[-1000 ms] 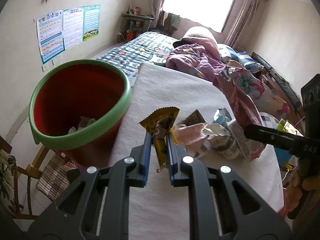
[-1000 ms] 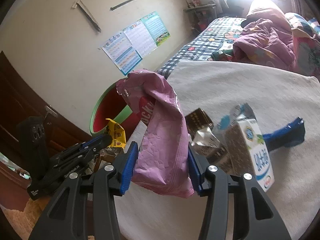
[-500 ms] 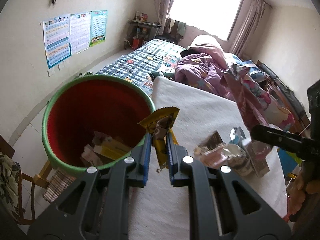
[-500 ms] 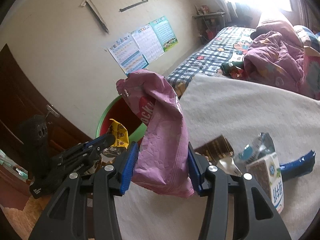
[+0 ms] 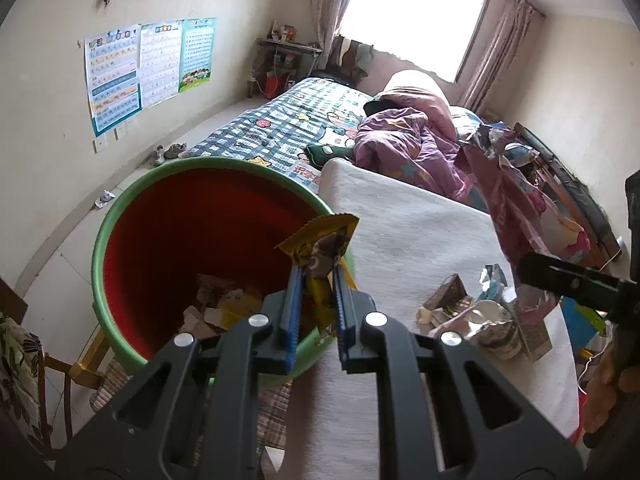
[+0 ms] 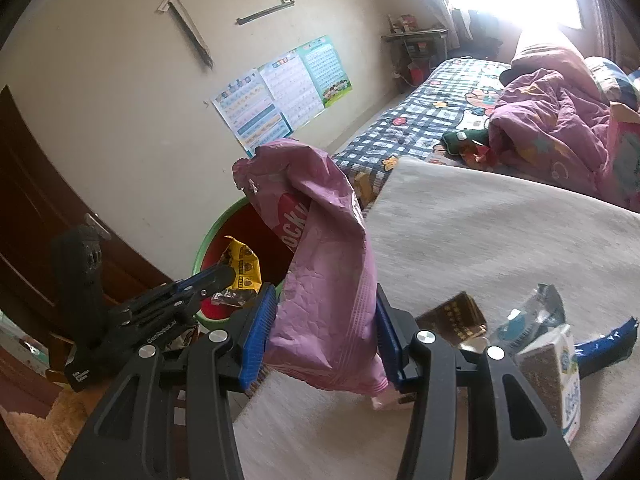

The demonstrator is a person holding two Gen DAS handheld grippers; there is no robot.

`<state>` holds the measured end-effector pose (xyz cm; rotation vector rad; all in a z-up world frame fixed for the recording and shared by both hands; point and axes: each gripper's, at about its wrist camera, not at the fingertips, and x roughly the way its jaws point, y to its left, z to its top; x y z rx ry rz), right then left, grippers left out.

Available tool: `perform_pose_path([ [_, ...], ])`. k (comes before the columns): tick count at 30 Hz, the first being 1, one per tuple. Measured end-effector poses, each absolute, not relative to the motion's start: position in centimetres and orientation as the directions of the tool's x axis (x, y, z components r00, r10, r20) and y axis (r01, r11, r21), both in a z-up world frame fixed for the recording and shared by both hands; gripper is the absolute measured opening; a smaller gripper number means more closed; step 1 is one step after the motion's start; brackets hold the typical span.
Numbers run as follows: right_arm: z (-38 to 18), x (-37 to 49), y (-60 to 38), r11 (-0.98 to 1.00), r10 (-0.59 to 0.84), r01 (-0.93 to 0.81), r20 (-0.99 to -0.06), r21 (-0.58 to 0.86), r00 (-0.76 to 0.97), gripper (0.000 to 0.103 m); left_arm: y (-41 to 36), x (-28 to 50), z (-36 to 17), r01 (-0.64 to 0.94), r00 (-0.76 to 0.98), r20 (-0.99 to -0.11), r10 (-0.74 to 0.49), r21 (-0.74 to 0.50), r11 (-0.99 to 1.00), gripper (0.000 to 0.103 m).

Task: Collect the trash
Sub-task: 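Carry the yellow wrapper and pink bag over the red bucket with both tools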

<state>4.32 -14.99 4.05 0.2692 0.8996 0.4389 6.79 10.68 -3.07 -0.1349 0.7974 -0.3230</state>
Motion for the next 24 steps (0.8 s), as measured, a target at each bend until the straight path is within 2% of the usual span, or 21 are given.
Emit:
perform_pose_path([
  [10, 3.7, 7.2, -11.2, 0.871, 0.490, -0.323, -0.709, 0.371, 0.507, 0.047, 13.5, 8.2, -4.4, 0.173, 0.636, -0.710, -0.302, -0.250, 0.953, 0.015],
  [24, 2.1, 10.0, -8.0, 0.842, 0.537, -0.335, -0.718, 0.423, 0.443, 0.047, 16.2, 10.2, -5.1, 0.110, 0.642, -0.719, -0.266, -0.256, 0.960, 0.015],
])
